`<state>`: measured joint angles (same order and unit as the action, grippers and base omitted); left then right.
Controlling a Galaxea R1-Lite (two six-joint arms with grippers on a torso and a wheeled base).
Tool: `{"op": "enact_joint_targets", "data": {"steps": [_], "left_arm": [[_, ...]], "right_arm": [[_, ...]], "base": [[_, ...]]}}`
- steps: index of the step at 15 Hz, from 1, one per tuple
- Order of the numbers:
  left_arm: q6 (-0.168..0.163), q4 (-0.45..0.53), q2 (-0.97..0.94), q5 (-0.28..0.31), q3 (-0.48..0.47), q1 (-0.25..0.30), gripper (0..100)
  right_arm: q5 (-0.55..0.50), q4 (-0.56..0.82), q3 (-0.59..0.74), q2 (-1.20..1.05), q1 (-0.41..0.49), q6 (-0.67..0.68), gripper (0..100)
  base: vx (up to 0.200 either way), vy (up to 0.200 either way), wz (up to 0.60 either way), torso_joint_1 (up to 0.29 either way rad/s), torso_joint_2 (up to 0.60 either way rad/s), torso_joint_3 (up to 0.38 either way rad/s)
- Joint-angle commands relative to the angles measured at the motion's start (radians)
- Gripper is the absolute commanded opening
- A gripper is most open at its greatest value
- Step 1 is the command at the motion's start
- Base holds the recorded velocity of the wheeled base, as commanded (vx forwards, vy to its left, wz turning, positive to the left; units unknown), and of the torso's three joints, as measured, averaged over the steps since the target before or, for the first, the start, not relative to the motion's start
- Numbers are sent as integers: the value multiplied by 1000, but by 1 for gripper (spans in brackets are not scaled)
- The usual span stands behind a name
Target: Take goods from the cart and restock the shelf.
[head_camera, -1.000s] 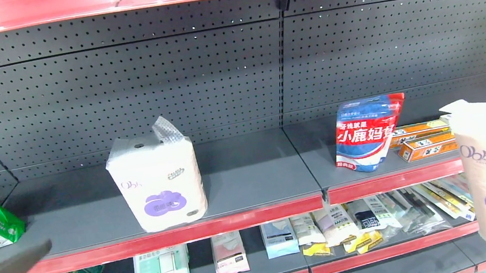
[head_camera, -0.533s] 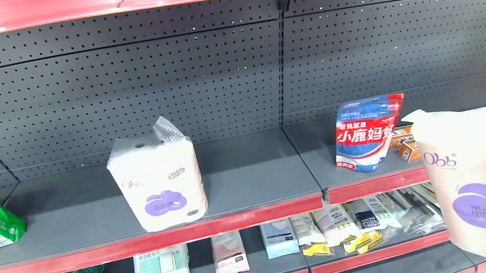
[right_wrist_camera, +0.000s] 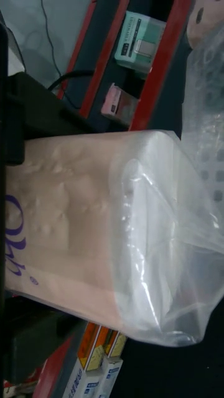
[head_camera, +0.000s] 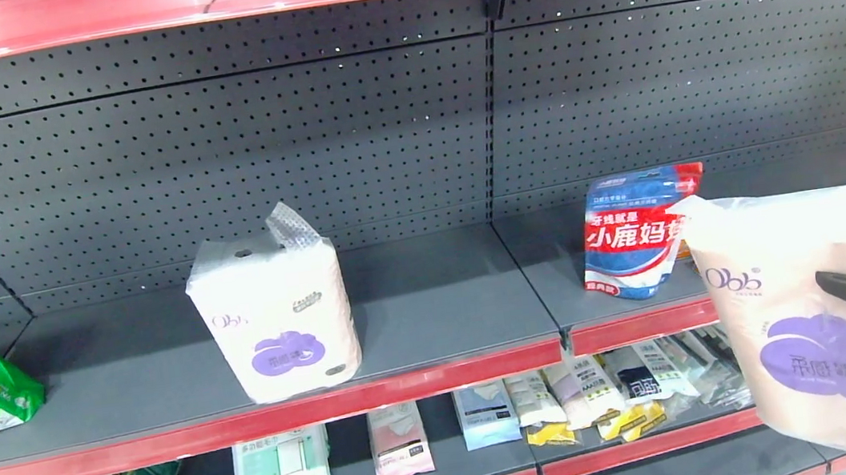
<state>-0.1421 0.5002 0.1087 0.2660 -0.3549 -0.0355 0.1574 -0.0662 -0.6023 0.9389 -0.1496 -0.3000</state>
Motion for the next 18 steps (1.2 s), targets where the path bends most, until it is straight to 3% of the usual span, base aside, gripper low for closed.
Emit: {"op": "enact_joint_targets", "data": {"steps": [1, 2, 3, 4, 6, 9, 18], "left_arm": [[33, -106, 3, -145, 83, 13, 100], [45, -175, -38, -267, 131, 13, 100], [67, -206, -73, -320, 166, 19, 100], [87, -209, -96, -291, 180, 32, 100], [95, -210, -86, -128, 168, 31, 100], [95, -209, -83, -131, 182, 32, 100], [93, -209, -72, -131, 191, 31, 100]], "right_arm": [[-1, 0, 6, 6, -2, -1, 0], [-1, 0, 6, 6, -2, -1, 0], [-1, 0, 7, 6, -2, -1, 0], [-1, 0, 10, 6, -2, 1, 0], [-1, 0, 9, 6, 1, 12, 0], [-1, 0, -2, 11, 1, 12, 0], [-1, 0, -28, 34, 1, 12, 0]], "base": [[0, 0, 0, 0, 0, 0], [0, 0, 0, 0, 0, 0], [0, 0, 0, 0, 0, 0], [0, 0, 0, 0, 0, 0], [0, 0, 0, 0, 0, 0], [0, 0, 0, 0, 0, 0], [0, 0, 600, 5, 1, 1]]}}
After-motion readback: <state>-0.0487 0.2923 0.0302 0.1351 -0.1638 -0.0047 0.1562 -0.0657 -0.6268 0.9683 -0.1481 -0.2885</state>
